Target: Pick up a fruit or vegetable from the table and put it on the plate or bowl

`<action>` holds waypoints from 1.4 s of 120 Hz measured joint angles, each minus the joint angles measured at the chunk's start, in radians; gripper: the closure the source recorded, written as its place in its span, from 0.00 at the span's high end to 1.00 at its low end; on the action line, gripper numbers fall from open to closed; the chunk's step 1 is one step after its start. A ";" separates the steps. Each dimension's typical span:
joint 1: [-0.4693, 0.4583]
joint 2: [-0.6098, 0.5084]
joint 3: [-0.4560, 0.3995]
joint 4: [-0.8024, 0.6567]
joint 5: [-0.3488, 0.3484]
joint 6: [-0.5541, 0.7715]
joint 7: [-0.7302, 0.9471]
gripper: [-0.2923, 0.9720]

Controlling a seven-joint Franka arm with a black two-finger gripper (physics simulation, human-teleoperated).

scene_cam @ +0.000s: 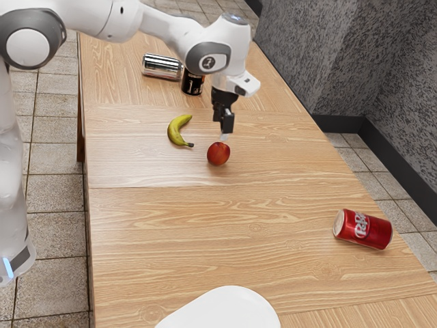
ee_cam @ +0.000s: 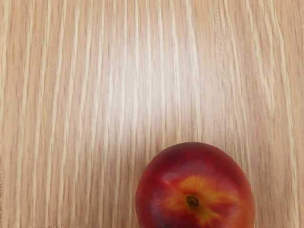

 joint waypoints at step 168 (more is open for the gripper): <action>-0.035 0.031 -0.030 -0.138 0.000 0.183 -0.087 0.77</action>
